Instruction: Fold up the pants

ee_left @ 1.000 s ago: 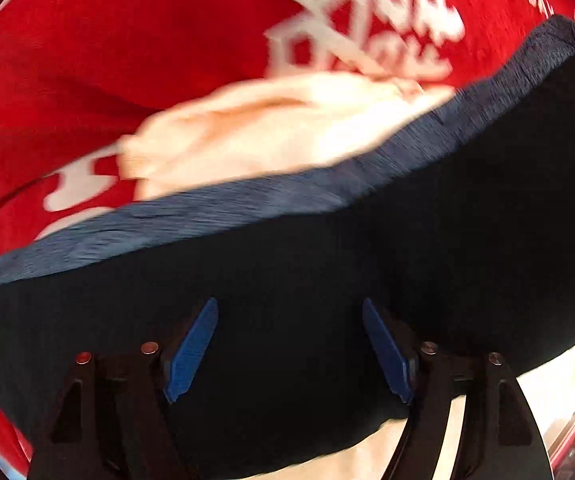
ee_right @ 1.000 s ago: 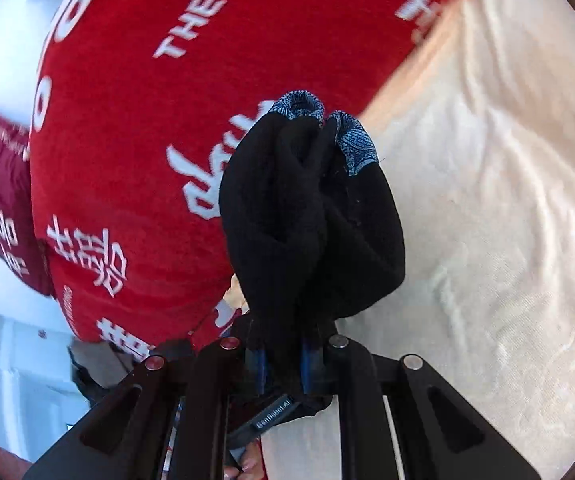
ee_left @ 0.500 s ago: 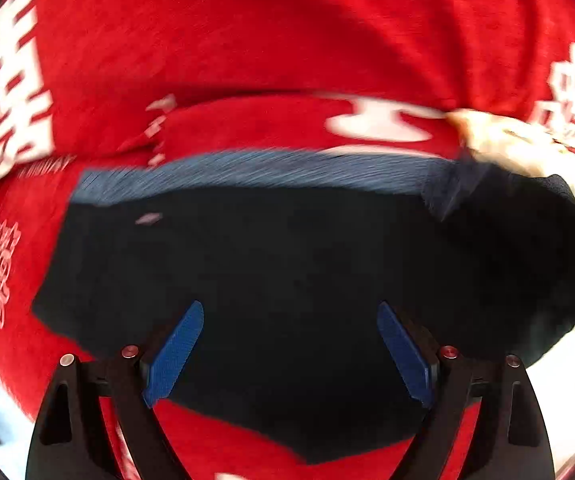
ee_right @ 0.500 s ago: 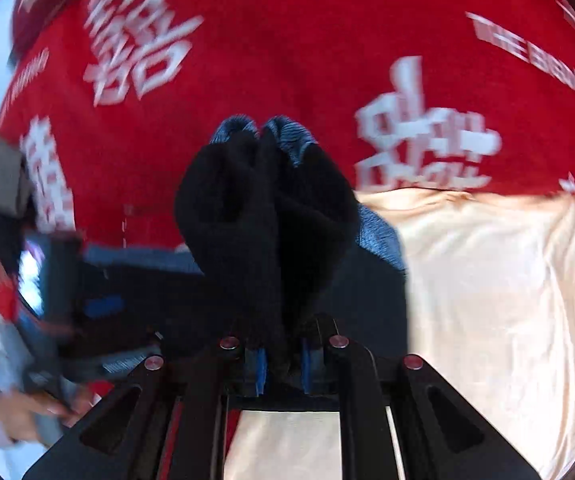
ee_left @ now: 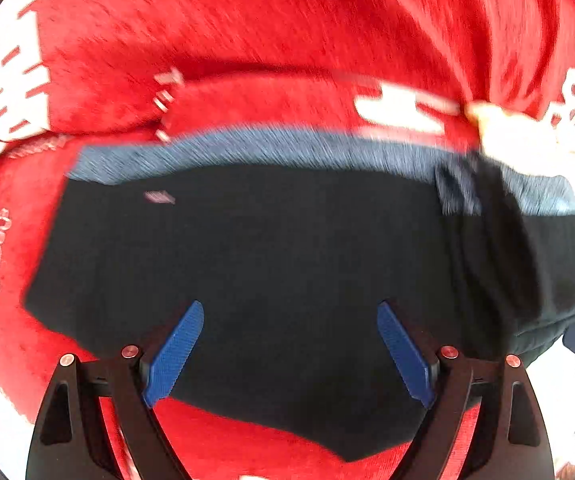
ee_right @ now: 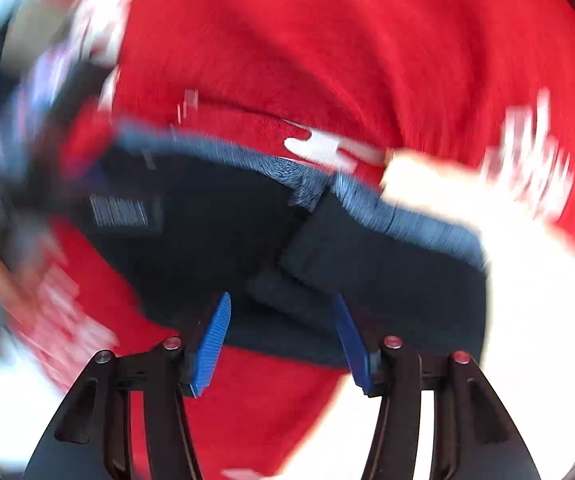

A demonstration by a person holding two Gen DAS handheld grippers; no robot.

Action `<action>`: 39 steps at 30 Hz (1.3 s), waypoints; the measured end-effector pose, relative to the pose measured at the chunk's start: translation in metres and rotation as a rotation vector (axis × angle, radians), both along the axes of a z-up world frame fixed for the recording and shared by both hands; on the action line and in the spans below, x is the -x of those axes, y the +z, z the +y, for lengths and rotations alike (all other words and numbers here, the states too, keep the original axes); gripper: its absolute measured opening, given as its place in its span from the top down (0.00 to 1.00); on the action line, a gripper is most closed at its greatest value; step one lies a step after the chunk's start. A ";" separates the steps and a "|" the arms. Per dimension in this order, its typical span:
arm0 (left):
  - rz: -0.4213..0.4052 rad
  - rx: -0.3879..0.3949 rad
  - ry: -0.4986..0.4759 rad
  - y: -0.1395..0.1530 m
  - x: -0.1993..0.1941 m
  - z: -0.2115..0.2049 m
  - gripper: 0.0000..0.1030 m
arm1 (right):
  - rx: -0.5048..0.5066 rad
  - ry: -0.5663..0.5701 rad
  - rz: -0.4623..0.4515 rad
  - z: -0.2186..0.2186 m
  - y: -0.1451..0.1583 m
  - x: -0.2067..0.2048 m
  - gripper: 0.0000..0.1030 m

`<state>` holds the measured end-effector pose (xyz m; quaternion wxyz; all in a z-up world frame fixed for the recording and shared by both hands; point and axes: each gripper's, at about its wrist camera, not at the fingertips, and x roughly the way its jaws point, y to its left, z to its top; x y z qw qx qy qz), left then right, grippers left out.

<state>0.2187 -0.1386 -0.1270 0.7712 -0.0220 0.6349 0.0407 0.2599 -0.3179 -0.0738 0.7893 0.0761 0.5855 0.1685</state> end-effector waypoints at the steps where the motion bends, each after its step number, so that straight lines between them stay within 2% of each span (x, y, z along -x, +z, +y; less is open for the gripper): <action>1: 0.027 -0.001 -0.003 -0.010 0.001 -0.003 0.13 | -0.143 -0.143 0.088 -0.026 -0.013 -0.008 0.44; 2: 0.030 -0.011 -0.005 -0.016 0.004 -0.006 0.10 | -0.241 -0.243 0.158 -0.043 -0.026 -0.013 0.44; 3: -0.016 -0.033 -0.010 -0.015 0.009 -0.008 0.07 | -0.335 -0.338 0.218 -0.060 -0.040 -0.016 0.44; 5: -0.029 -0.039 -0.026 -0.016 0.012 -0.008 0.06 | -0.483 -0.462 0.287 -0.081 -0.063 -0.015 0.44; 7: -0.023 -0.023 -0.024 -0.017 0.012 -0.005 0.06 | -0.556 -0.536 0.323 -0.091 -0.076 -0.011 0.44; 12: -0.011 -0.039 -0.032 -0.016 0.010 -0.005 0.01 | -0.680 -0.666 0.347 -0.100 -0.101 -0.003 0.44; 13: -0.001 -0.033 -0.026 -0.015 0.009 -0.004 0.01 | -0.706 -0.701 0.365 -0.102 -0.107 -0.003 0.57; 14: 0.013 -0.033 -0.018 -0.014 0.009 -0.002 0.01 | -0.717 -0.729 0.388 -0.103 -0.112 -0.004 0.91; 15: 0.016 -0.035 -0.016 -0.013 0.009 -0.002 0.01 | -0.702 -0.750 0.405 -0.104 -0.114 -0.004 0.95; 17: 0.007 -0.046 -0.017 -0.012 0.012 0.000 0.01 | -0.718 -0.741 0.382 -0.104 -0.103 -0.008 0.95; 19: -0.004 -0.036 -0.010 -0.013 0.015 0.003 0.01 | -0.681 -0.651 0.350 -0.096 -0.084 -0.010 0.95; 21: -0.012 -0.039 0.000 -0.014 0.015 0.003 0.01 | -0.635 -0.590 0.356 -0.087 -0.076 -0.004 0.95; 25: 0.007 -0.069 0.005 -0.007 0.012 0.001 0.01 | -0.498 -0.546 0.426 -0.068 -0.109 0.008 0.96; 27: -0.006 -0.079 0.005 0.002 0.012 0.002 0.01 | -0.510 -0.531 0.426 -0.067 -0.110 0.004 0.95; 29: -0.018 -0.069 0.014 0.014 0.010 0.005 0.01 | -0.470 -0.405 0.455 -0.064 -0.097 -0.005 0.85; 30: -0.026 -0.065 0.017 0.021 0.008 0.005 0.01 | -0.452 -0.304 0.455 -0.062 -0.081 -0.011 0.73; 31: -0.040 -0.058 0.015 0.029 0.005 0.003 0.01 | -0.446 -0.249 0.423 -0.064 -0.068 -0.017 0.64; 33: -0.067 -0.045 0.003 0.041 -0.002 -0.006 0.01 | -0.422 -0.171 0.310 -0.083 -0.037 -0.031 0.60; 34: -0.073 -0.042 -0.003 0.044 -0.007 -0.010 0.01 | -0.397 -0.171 0.252 -0.099 -0.025 -0.039 0.58; 35: -0.080 -0.035 -0.011 0.048 -0.011 -0.017 0.01 | -0.354 -0.198 0.203 -0.118 -0.017 -0.044 0.50; 36: -0.088 -0.024 -0.022 0.051 -0.018 -0.027 0.01 | -0.307 -0.243 0.163 -0.140 -0.015 -0.054 0.46; 38: -0.105 0.002 -0.044 0.055 -0.031 -0.044 0.01 | -0.257 -0.338 0.148 -0.181 -0.024 -0.071 0.44; 39: -0.116 0.025 -0.062 0.058 -0.038 -0.057 0.01 | -0.280 -0.389 0.169 -0.201 -0.035 -0.080 0.44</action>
